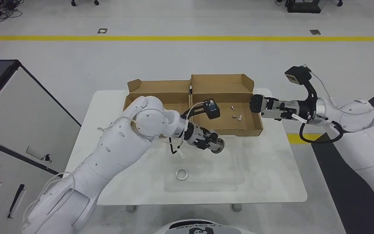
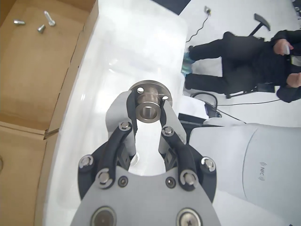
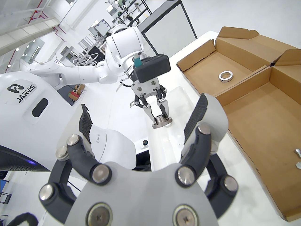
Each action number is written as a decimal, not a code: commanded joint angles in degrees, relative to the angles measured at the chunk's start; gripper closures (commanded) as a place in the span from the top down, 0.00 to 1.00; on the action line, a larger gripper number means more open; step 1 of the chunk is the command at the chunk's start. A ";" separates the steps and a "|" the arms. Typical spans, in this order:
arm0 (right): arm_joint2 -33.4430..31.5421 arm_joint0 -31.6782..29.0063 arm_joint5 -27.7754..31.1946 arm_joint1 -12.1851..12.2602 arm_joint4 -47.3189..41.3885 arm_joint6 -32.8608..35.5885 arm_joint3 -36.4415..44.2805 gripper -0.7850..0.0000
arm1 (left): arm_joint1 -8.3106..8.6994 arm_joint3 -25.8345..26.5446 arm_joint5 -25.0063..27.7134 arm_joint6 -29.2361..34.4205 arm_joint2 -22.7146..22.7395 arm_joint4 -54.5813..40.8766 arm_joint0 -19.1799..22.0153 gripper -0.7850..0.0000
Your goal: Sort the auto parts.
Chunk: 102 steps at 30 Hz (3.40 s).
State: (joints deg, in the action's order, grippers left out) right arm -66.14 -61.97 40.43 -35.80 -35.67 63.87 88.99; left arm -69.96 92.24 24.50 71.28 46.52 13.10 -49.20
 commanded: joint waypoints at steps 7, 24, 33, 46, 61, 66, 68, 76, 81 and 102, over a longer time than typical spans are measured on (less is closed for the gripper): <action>0.00 0.00 0.00 0.00 0.00 0.00 0.00 1.00 | 0.95 -0.05 5.88 -3.23 4.48 -10.31 -1.23 0.00; 0.00 0.00 0.00 0.00 0.00 0.00 0.00 1.00 | 3.77 0.97 11.65 -3.15 13.57 -23.25 -4.48 0.00; 0.00 0.00 0.00 0.00 0.00 0.00 0.00 1.00 | 5.78 4.98 13.35 -4.85 15.92 -31.96 -5.70 0.00; 0.00 0.00 0.00 0.00 0.00 0.00 0.00 1.00 | 9.09 9.33 20.14 -11.62 13.20 -43.51 -3.48 0.00; 0.00 0.00 0.00 0.00 0.00 0.00 0.00 1.00 | 10.84 8.69 23.78 -15.26 10.99 -44.39 -1.68 0.00; 0.00 0.00 0.00 0.00 0.00 0.00 0.00 1.00 | 10.79 9.39 23.18 -15.88 10.87 -43.85 -2.04 0.00; 0.00 0.00 0.00 0.00 0.00 0.00 0.00 1.00 | 10.53 10.73 23.65 -17.64 10.28 -45.64 -2.92 0.00; 0.00 0.00 0.00 0.00 0.00 0.00 0.00 1.00 | 9.70 10.56 27.58 -19.08 9.20 -57.61 -3.89 0.00; 0.00 0.00 0.00 0.00 0.00 0.00 0.00 1.00 | 9.25 11.06 28.47 -19.97 9.06 -65.85 -4.30 0.00; 0.00 0.00 0.00 0.00 0.00 0.00 0.00 1.00 | 4.97 14.00 22.72 -14.20 14.02 -86.28 -7.70 0.00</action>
State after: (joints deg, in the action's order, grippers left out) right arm -66.14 -61.97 40.43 -35.80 -35.67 63.87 88.99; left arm -64.60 106.25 48.00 56.33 59.96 -72.60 -56.58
